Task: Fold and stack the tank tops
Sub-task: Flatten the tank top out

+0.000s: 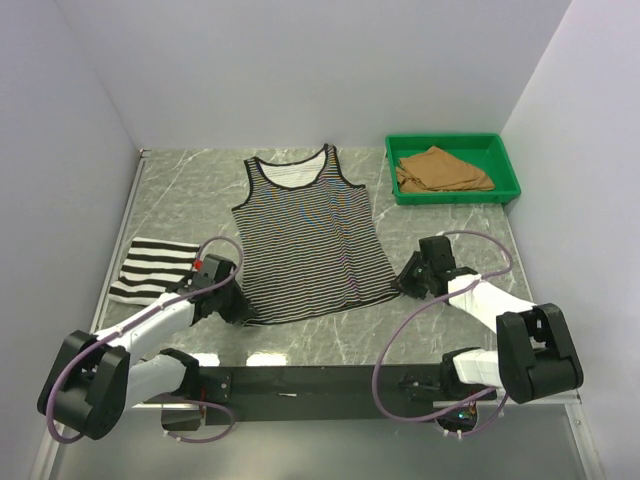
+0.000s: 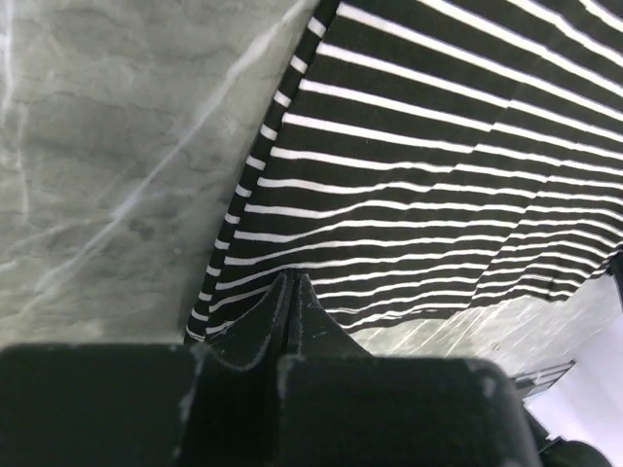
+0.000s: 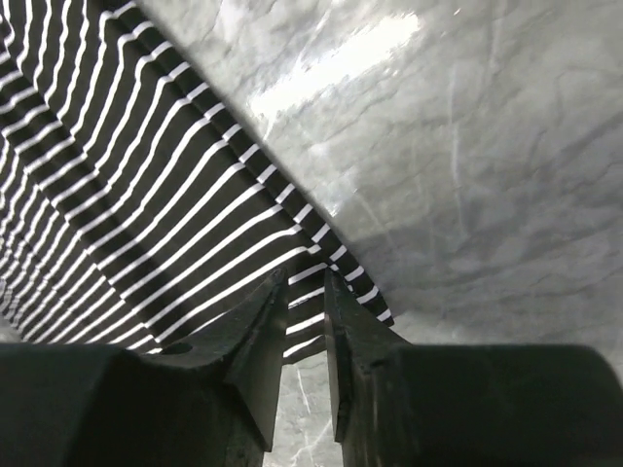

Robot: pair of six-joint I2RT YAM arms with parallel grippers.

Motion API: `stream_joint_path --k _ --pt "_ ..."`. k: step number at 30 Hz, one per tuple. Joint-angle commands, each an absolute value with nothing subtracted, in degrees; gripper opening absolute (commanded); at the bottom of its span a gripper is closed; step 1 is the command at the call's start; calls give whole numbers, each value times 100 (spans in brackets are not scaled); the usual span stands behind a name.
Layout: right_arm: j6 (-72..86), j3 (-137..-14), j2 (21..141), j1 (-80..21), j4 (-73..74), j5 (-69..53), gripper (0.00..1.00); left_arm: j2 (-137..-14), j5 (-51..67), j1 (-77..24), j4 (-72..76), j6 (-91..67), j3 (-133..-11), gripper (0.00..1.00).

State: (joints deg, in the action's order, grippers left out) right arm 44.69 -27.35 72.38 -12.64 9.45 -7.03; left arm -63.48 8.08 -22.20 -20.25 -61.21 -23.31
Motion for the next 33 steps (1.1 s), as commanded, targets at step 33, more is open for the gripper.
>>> stream_joint_path --k 33 --pt "4491 -5429 7167 -4761 2663 1167 44 -7336 544 -687 -2534 -4958 -5675 38"
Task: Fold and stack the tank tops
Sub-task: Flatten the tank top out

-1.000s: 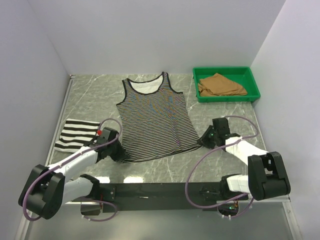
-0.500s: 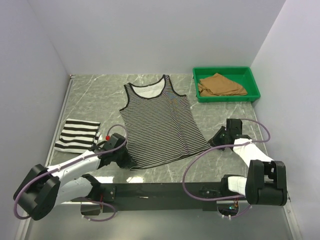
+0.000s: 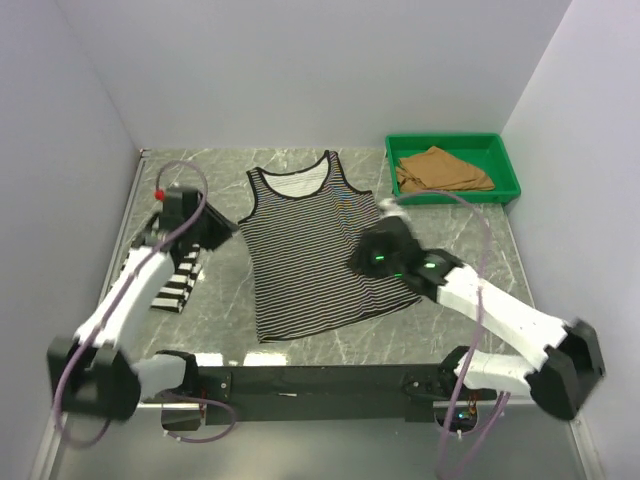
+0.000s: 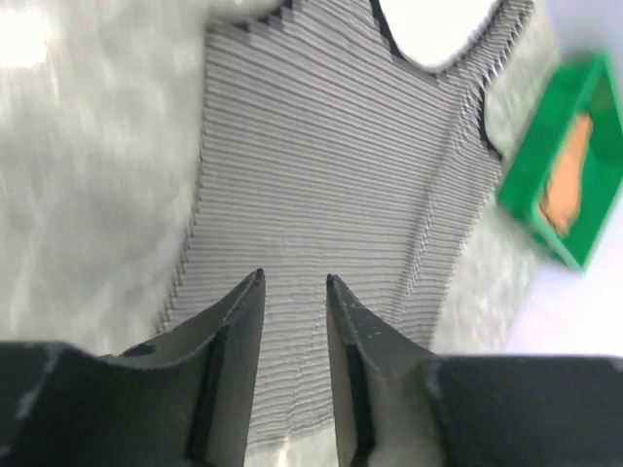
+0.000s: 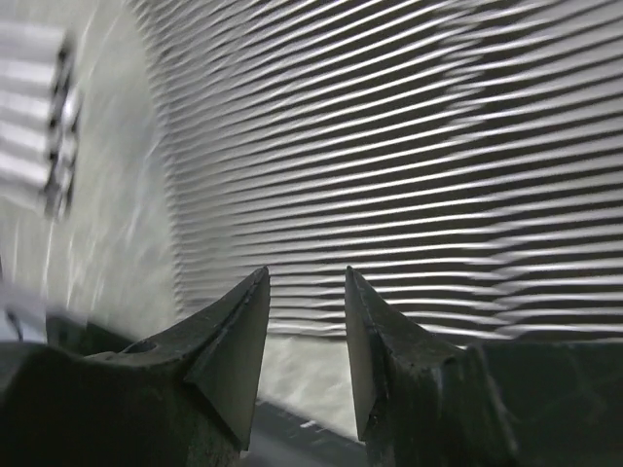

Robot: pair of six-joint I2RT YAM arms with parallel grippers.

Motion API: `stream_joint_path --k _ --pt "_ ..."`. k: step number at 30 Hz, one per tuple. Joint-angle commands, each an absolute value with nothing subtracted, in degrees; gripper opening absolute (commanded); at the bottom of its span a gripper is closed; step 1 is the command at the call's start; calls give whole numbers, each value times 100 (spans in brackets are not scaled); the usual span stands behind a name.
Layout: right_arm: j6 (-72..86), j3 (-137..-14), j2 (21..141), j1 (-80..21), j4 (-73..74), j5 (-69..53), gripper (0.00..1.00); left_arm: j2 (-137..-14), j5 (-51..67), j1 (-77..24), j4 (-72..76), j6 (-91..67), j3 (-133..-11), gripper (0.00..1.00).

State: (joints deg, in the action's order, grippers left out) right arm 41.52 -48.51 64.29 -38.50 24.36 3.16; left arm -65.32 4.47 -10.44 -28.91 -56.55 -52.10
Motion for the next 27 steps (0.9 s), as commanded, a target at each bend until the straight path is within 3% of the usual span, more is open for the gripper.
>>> stream_joint_path --k 1,6,11,27 --pt "4517 -5649 7433 -5016 2689 1204 43 -7896 745 -425 -2375 -4870 -5808 36" --pt "4333 -7555 9346 -6518 3136 1608 36 -9271 976 -62 -2224 -4711 -6888 34" --pt "4087 -8953 10642 -7215 3769 2047 33 -9791 1239 -9 -2144 -4702 -7198 39" --pt "3964 -9598 12041 -7839 4008 2127 38 -9650 1424 132 -1943 -4640 -6856 39"
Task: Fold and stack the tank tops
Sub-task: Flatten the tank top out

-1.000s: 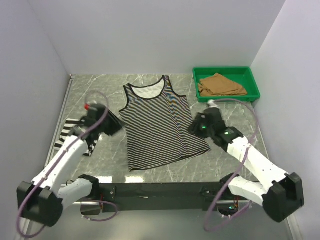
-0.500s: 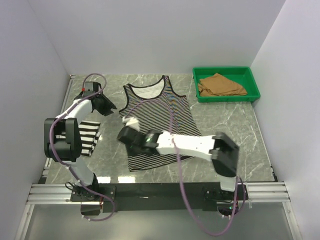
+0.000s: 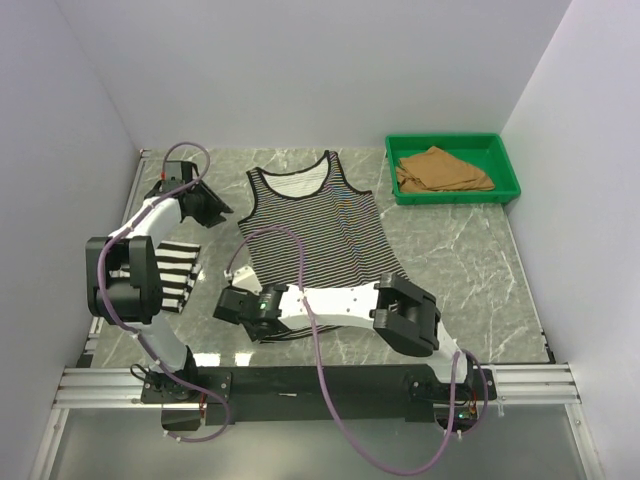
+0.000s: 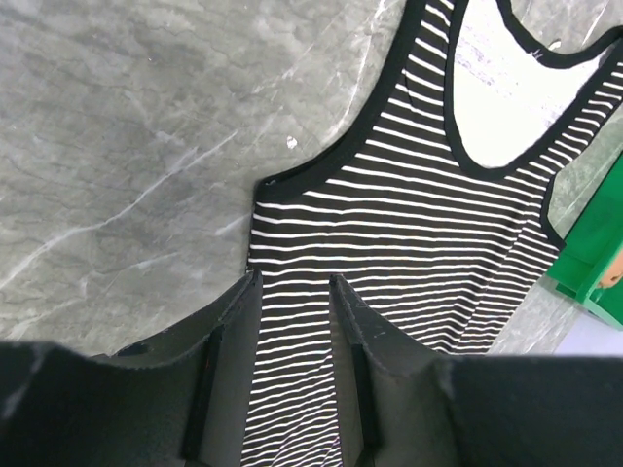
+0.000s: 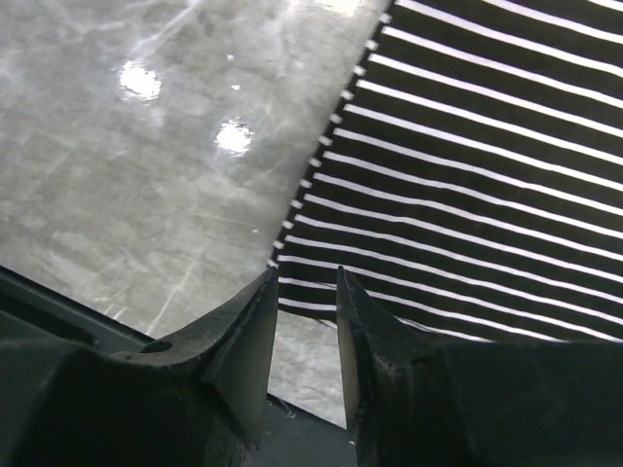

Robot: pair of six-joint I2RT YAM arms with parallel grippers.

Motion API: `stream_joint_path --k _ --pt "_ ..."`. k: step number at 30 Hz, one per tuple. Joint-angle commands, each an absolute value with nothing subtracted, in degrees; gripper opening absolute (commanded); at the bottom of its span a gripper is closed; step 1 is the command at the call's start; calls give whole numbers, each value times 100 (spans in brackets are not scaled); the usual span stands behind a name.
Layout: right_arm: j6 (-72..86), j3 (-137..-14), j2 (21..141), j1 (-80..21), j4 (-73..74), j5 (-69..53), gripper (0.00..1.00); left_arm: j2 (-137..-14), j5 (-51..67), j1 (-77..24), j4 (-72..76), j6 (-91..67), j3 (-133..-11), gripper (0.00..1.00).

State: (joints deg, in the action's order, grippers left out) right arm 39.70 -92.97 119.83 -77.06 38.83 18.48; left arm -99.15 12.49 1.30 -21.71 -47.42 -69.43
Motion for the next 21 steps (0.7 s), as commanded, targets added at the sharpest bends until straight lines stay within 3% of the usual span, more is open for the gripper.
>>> stream_joint_path --k 1,18,21 --pt "3973 -9606 12041 -7857 4025 2144 38 -9650 1424 132 -1873 -4658 -6821 39" --pt "3911 -9440 12331 -7919 3814 1855 36 -9536 1564 114 -1433 -4886 -6135 37" --pt "3920 -9247 12209 -7928 3771 1854 24 -9378 1503 114 -1328 -4983 -5863 37"
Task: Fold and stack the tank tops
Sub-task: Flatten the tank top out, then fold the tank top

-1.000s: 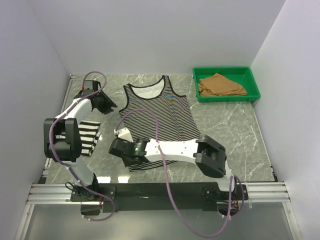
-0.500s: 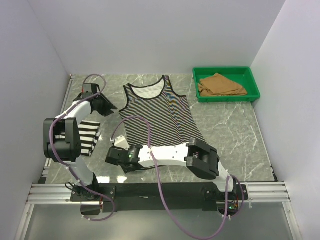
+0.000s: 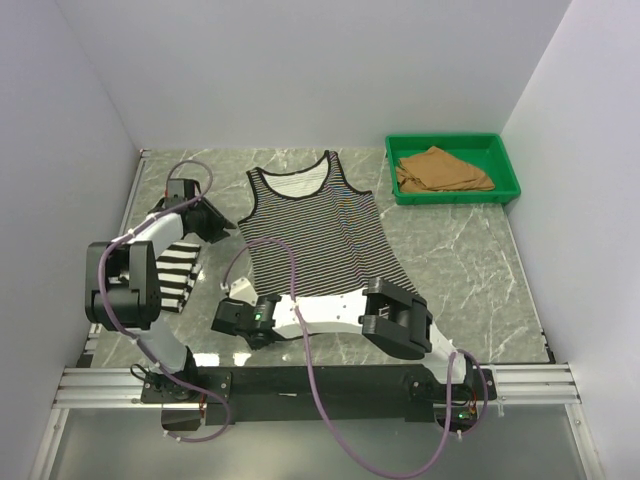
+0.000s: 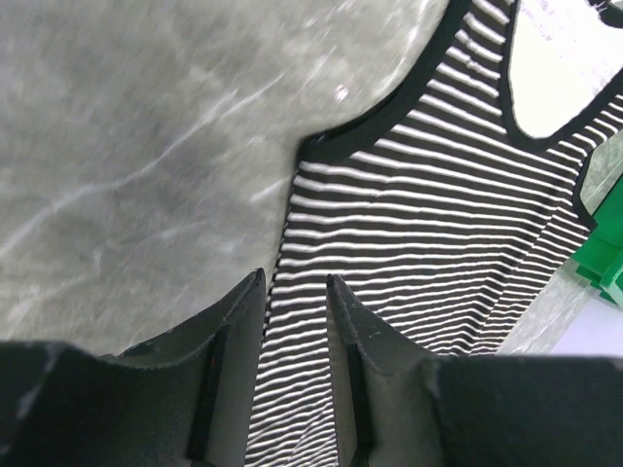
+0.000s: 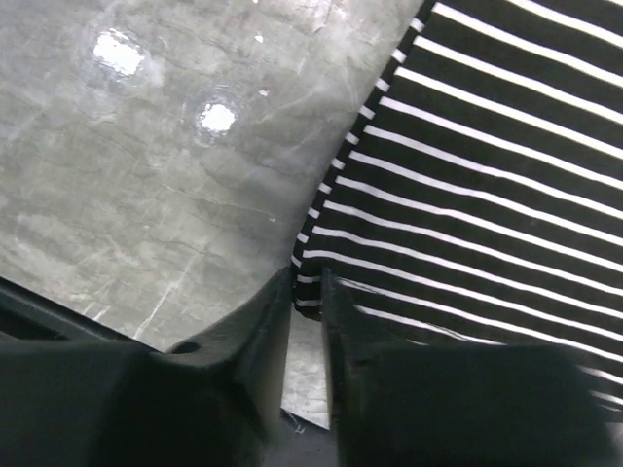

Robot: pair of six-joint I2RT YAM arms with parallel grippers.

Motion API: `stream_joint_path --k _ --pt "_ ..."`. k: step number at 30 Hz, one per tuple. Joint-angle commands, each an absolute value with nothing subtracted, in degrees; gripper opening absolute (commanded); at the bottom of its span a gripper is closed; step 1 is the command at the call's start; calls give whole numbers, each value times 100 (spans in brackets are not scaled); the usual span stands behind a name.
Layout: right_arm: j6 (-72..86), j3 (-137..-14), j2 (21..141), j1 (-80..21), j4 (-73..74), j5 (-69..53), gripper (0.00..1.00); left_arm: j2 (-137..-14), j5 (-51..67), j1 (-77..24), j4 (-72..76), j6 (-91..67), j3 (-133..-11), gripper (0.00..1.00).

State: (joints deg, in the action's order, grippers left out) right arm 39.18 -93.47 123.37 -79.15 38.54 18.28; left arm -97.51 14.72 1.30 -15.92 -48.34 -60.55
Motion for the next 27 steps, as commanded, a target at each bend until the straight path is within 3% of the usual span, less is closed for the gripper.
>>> stream_joint_path --k 1,5,12,20,27 --pt "3920 -9046 12112 -7928 3701 1881 16 -9256 1459 97 -1231 -5009 -5775 37" --pt "3946 -8325 11392 -7831 3350 1741 0 -8992 1275 35 -1011 -5141 -5283 37" --pt "3876 -7831 10503 -7664 3147 1468 0 -8657 905 35 -318 -5458 -4658 43" --pt "3920 -7603 10292 -7603 2997 1213 0 -9430 871 -334 290 -5449 -5027 44" --pt "3964 -7366 9985 -7541 2918 1125 0 -9843 167 -553 18 -5309 -5361 42"
